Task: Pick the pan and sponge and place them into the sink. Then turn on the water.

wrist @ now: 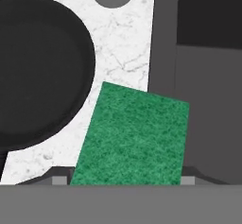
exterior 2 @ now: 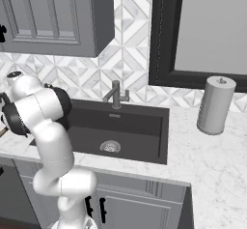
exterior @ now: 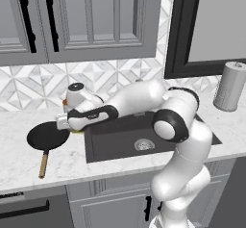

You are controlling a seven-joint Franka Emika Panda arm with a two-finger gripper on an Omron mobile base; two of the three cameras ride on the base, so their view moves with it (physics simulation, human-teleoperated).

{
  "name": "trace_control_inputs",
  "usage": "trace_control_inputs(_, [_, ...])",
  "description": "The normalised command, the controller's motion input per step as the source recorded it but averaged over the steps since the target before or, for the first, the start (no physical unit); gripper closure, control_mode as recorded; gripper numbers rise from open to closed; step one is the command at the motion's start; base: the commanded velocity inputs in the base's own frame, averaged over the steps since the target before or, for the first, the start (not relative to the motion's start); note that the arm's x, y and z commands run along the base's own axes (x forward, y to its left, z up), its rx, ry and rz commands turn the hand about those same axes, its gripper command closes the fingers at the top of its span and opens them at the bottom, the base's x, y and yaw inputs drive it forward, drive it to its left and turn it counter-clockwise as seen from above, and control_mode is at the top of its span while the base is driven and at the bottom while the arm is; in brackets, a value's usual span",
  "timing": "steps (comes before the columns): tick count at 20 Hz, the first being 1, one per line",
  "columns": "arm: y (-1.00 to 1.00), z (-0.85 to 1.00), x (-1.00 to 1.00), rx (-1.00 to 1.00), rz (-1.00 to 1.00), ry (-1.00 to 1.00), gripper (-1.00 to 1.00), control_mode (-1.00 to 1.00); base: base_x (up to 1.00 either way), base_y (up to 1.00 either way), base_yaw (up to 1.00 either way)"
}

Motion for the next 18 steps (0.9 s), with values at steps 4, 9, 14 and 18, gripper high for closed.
trace_control_inputs(4, [0.41,0.00,0.21,0.00,0.02,0.06,1.00,-1.00,0.00,0.00,0.00])
trace_control_inputs(9, [0.32,0.00,0.02,0.00,0.09,0.04,1.00,-1.00,0.00,0.00,0.00])
trace_control_inputs(14, [0.11,-0.02,0.06,0.03,0.08,0.07,1.00,-1.00,0.00,0.00,0.00])
trace_control_inputs(18, [0.15,-0.33,0.24,0.05,0.07,0.11,1.00,-1.00,0.00,0.00,0.00])
